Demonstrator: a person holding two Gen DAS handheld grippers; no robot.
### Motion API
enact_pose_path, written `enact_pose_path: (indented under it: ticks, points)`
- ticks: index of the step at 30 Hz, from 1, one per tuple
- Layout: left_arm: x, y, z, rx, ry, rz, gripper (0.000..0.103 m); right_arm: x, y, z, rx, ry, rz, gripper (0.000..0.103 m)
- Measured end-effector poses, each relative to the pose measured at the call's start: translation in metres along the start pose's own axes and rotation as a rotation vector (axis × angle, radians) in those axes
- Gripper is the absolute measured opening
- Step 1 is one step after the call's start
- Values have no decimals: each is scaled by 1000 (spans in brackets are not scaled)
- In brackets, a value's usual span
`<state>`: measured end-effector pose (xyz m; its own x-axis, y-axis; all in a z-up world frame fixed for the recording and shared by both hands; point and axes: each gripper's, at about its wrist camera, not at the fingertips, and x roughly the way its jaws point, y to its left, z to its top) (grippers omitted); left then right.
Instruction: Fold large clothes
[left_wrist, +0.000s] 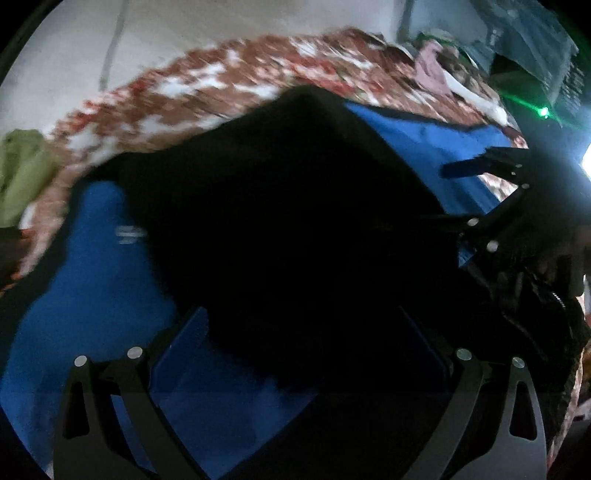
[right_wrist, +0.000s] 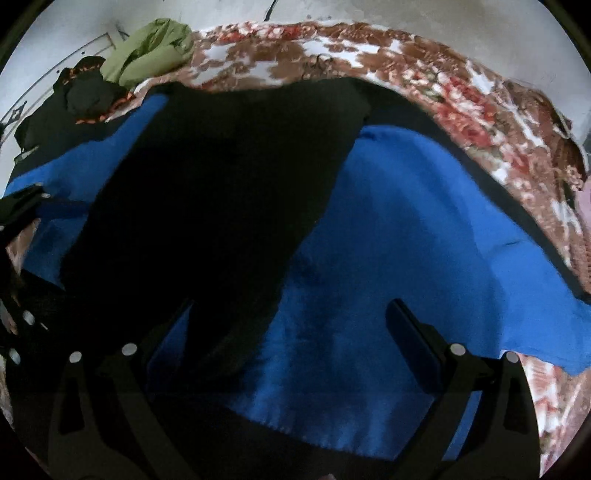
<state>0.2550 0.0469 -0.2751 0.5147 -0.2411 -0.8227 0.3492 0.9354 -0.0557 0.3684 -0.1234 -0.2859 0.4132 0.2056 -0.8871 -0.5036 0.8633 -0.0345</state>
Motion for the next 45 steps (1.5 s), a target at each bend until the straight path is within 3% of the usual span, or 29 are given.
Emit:
enact_pose_path:
  ticks: [3, 9, 15, 18, 22, 24, 27, 32, 37, 40, 45]
  points:
    - [-43, 28, -16, -43, -19, 91, 98, -27, 17, 16, -6, -28, -1, 98]
    - [-126, 119, -84, -320, -18, 306, 98, -47, 106, 59, -116, -81, 51, 98]
    - [-210, 222, -199, -764, -54, 472, 98, -21, 216, 90, -248, -111, 101, 98]
    - [-237, 267, -256, -953, -79, 555, 98, 13, 264, 98, -263, -65, 87, 98]
    - [-255, 318, -307, -1084, -61, 702, 98, 44, 295, 107, -257, -38, 78, 98]
    - [-259, 342, -327, -1141, -95, 715, 98, 56, 304, 108, -262, -19, 68, 98]
    - [-247, 363, -343, -1177, -121, 670, 98, 71, 314, 108, -273, 1, 69, 98]
    - [-222, 382, -349, -1240, -195, 622, 98, 84, 322, 100, -278, 21, 64, 98]
    - [-228, 379, -339, -1242, -267, 578, 98, 95, 321, 92, -263, 59, 69, 98]
    - [-225, 379, -336, -1253, -286, 535, 98, 96, 321, 86, -276, 59, 69, 98]
    - [-201, 397, -342, -1248, -255, 503, 98, 101, 320, 84, -295, 68, 73, 98]
